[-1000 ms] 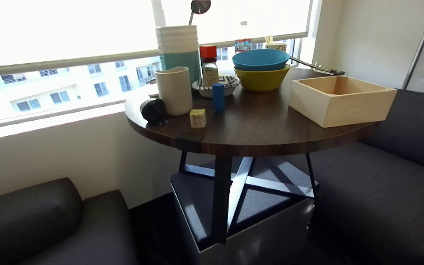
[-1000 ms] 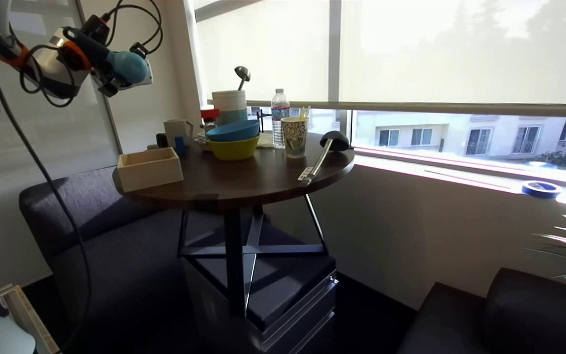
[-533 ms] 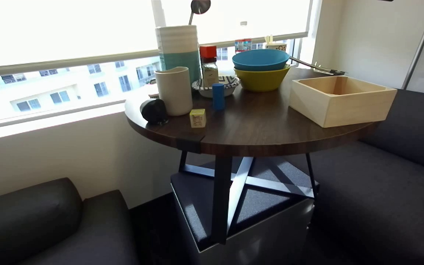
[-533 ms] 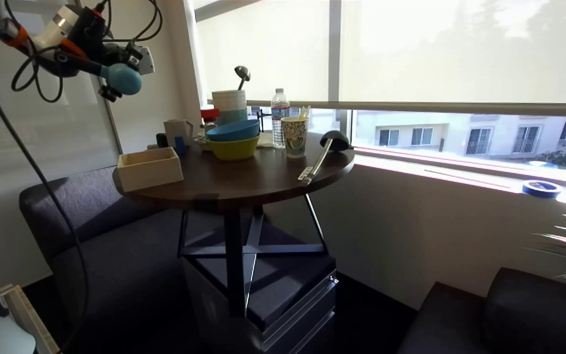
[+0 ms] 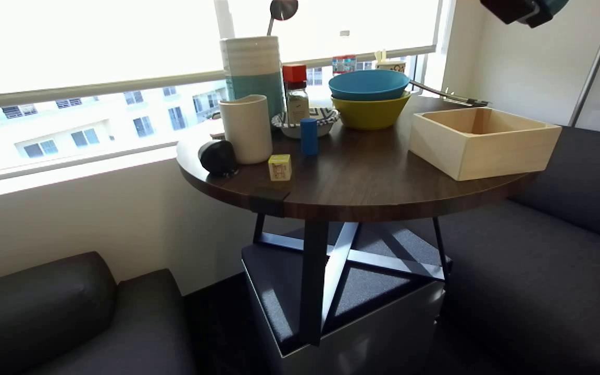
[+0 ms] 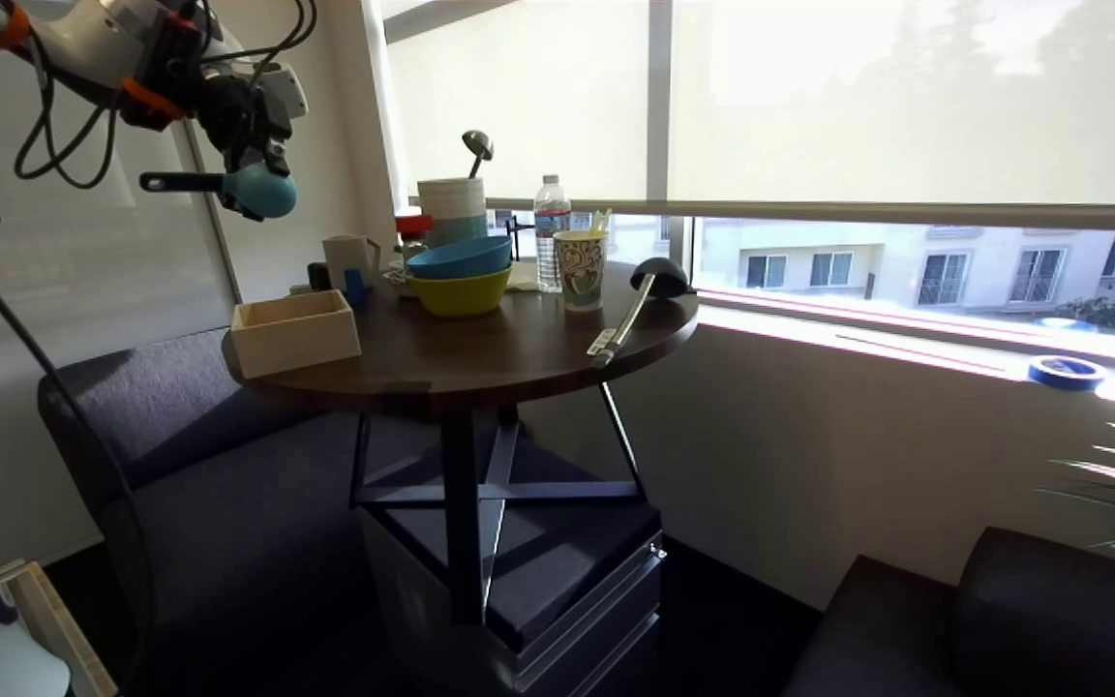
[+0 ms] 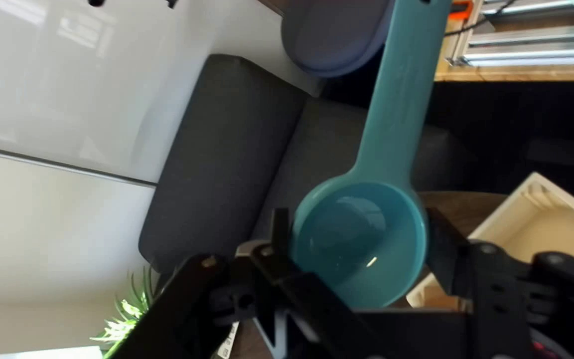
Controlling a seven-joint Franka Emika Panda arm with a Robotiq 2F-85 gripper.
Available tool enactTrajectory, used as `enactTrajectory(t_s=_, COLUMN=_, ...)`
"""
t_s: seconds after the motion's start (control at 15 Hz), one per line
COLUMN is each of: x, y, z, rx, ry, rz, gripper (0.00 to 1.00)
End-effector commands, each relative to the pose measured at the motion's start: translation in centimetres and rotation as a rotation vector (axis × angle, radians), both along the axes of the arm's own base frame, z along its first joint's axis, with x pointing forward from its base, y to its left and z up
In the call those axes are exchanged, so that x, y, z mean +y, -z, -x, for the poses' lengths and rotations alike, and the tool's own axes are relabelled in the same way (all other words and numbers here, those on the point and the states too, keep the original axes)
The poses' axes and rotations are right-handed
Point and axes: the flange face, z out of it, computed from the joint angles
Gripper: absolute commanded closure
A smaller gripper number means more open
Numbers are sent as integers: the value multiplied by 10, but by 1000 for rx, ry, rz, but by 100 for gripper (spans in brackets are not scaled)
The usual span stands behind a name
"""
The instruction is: Pour the contents in the measuring cup into the wooden box then set it down on the table.
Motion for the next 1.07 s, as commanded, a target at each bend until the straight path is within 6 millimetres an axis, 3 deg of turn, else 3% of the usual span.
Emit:
enactTrajectory(t_s=0.0, x=1, y=-1, z=-2, rx=-30, ry=4, rz=-38, gripper=59)
enactTrajectory(t_s=0.07, x=0, y=-2, z=-2, rx=-39, ry=6, rz=-46, gripper=34)
enactTrajectory(t_s=0.33, x=1, y=0, z=-3, rx=-34, ry=5, rz=-44, gripper=34)
enactTrajectory(t_s=0.4, x=1, y=0, z=-3, rx=-34, ry=4, rz=-44, gripper=59)
enactTrajectory(t_s=1.0, x=-101, y=10, z=-26, rx=-129, ry=268, rz=-281, gripper=59)
